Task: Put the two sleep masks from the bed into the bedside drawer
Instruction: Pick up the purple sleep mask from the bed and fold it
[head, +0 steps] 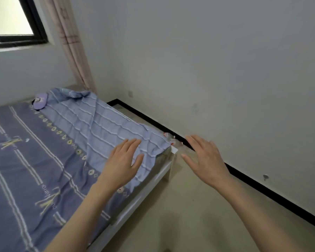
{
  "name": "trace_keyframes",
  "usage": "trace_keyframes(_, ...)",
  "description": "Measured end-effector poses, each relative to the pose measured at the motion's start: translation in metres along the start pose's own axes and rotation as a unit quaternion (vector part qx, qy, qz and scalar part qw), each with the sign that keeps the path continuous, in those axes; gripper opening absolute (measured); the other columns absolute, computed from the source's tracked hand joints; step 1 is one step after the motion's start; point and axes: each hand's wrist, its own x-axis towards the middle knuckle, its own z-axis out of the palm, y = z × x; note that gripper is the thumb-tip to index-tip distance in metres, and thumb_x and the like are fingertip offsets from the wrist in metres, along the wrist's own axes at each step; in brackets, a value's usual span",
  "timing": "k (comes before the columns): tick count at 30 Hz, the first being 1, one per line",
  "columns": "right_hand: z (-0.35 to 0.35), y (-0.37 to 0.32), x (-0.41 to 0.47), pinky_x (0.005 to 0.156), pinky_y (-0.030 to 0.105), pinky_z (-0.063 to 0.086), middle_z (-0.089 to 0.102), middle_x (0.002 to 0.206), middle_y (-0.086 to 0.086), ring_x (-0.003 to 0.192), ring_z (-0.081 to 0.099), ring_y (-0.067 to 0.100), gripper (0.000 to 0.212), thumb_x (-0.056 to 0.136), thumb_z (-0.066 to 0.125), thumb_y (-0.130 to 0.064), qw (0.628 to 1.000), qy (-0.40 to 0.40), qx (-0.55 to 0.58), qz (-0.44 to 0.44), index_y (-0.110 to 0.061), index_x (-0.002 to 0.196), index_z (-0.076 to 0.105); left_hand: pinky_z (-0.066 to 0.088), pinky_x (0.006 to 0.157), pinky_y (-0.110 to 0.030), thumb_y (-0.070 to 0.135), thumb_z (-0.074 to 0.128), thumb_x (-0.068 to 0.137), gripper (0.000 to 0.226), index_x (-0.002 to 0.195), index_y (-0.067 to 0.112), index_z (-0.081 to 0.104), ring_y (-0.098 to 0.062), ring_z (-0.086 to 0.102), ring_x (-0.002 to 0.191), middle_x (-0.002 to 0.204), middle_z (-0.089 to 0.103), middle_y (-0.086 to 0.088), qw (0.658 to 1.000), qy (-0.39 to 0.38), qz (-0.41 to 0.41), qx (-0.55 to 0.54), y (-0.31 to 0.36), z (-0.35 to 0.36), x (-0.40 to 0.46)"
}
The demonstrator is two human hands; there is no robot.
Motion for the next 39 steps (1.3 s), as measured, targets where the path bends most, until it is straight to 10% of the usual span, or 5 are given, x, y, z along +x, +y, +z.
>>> trace_keyframes(12, -0.001, 0.179, 0.224, 0.116, 0.042, 0.007, 0.03, 0.15, 0.004, 0.139, 0.023, 0.017, 0.054, 0.091, 0.043, -0.042, 0.999, -0.045, -0.006, 0.011, -0.026, 0.14, 0.026, 0.023, 0.115, -0.044, 0.042, 0.034, 0.093, 0.05, 0.139, 0.021, 0.03, -0.022, 0.027, 0.138, 0.147, 0.037, -0.004, 1.0, -0.008, -0.001, -0.025, 0.05, 0.082, 0.283)
trace_keyframes(25, 0.078, 0.343, 0.499, 0.116, 0.041, 0.004, 0.026, 0.152, 0.003, 0.139, 0.019, 0.016, 0.057, 0.091, 0.037, -0.046, 0.968, -0.176, 0.032, -0.176, -0.026, 0.141, 0.019, 0.027, 0.113, -0.049, 0.039, 0.038, 0.093, 0.049, 0.137, 0.017, 0.034, -0.024, 0.029, 0.137, 0.146, 0.038, -0.007, 0.974, 0.04, -0.224, -0.018, 0.044, 0.189, 0.502)
trace_keyframes(39, 0.159, 0.342, 0.717, 0.117, 0.044, 0.007, 0.026, 0.152, 0.004, 0.14, 0.02, 0.017, 0.058, 0.091, 0.036, -0.048, 0.911, -0.245, 0.078, -0.322, -0.027, 0.142, 0.017, 0.03, 0.109, -0.051, 0.035, 0.038, 0.093, 0.048, 0.136, 0.014, 0.035, -0.028, 0.032, 0.135, 0.144, 0.041, -0.01, 0.926, 0.095, -0.365, 0.003, -0.021, 0.19, 0.64)
